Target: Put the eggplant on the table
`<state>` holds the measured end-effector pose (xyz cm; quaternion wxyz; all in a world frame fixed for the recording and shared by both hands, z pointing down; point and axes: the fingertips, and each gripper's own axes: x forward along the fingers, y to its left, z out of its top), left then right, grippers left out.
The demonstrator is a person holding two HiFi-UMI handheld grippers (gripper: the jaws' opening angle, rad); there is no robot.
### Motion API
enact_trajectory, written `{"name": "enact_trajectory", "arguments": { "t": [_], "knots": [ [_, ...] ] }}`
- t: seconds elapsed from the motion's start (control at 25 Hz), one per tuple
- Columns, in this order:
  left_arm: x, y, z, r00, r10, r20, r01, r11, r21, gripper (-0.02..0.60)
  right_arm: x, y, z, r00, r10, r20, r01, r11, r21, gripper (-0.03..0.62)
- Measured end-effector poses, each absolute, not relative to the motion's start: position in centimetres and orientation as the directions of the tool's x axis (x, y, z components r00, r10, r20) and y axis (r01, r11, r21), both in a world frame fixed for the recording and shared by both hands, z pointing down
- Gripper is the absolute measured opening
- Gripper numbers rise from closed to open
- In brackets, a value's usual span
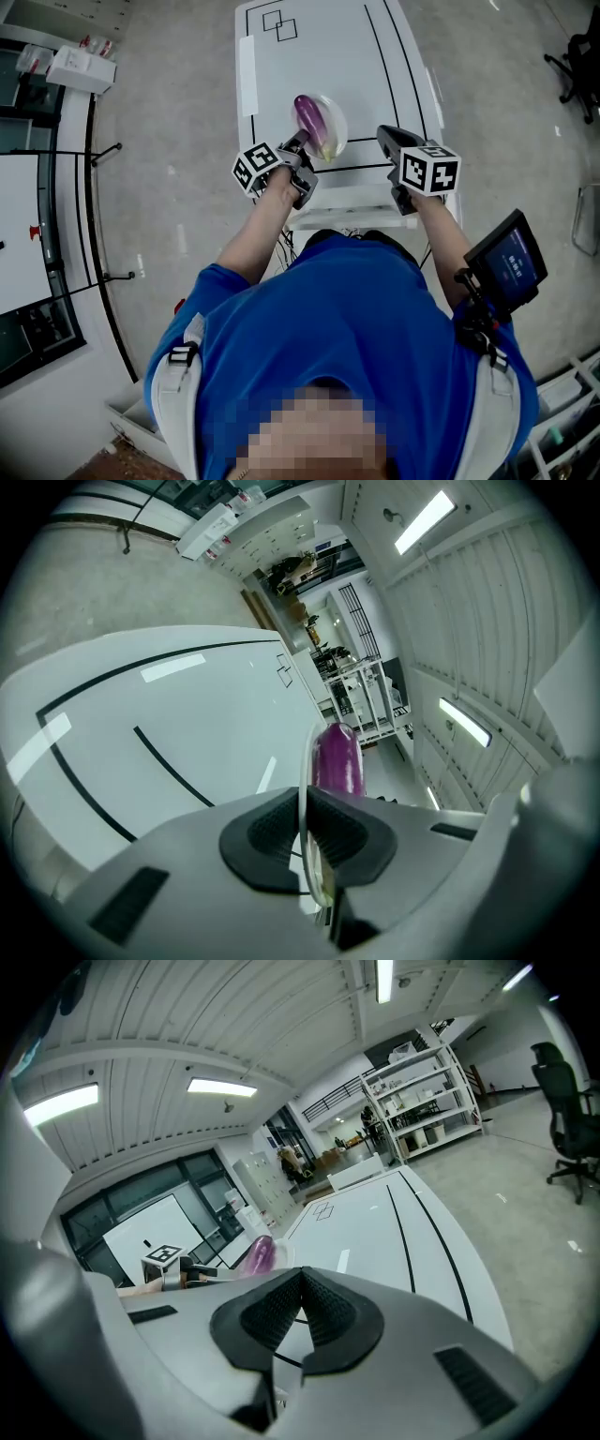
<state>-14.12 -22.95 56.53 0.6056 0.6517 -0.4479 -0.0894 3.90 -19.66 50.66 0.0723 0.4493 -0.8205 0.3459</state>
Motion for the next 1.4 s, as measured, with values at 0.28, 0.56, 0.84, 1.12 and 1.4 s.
{"name": "enact_trajectory", "arguments": {
  "t": [0.28, 0.56, 0.84, 1.12, 1.4],
  "knots": [
    [-14.1, -22.9, 58.7, 0.587, -0.663, 0.464, -0.48, 0.175, 0.859, 0.025, 4.5, -19.4, 51.2, -0.56, -0.68, 0.473, -0.806, 0.314, -0.501, 0.002],
    [-12.9, -22.2, 61.4, 0.596, -0.632, 0.495, -0.501, 0.189, 0.845, 0.025, 5.6, -18.3, 52.9, -0.542, -0.665, 0.513, -0.819, 0.282, -0.5, 0.002],
    [-12.5, -22.2, 63.1, 0.597, -0.6, 0.533, -0.521, 0.214, 0.826, 0.025, 5.9, -18.0, 53.3, -0.527, -0.655, 0.543, -0.829, 0.254, -0.498, 0.002],
    [-12.3, -21.7, 64.4, 0.591, -0.577, 0.564, -0.54, 0.237, 0.808, 0.025, 6.2, -17.5, 53.9, -0.516, -0.647, 0.562, -0.835, 0.233, -0.499, 0.002],
    [-12.0, -21.9, 64.5, 0.578, -0.569, 0.585, -0.577, 0.222, 0.786, 0.025, 6.2, -17.5, 53.8, -0.513, -0.648, 0.563, -0.836, 0.227, -0.5, 0.002]
  ]
}}
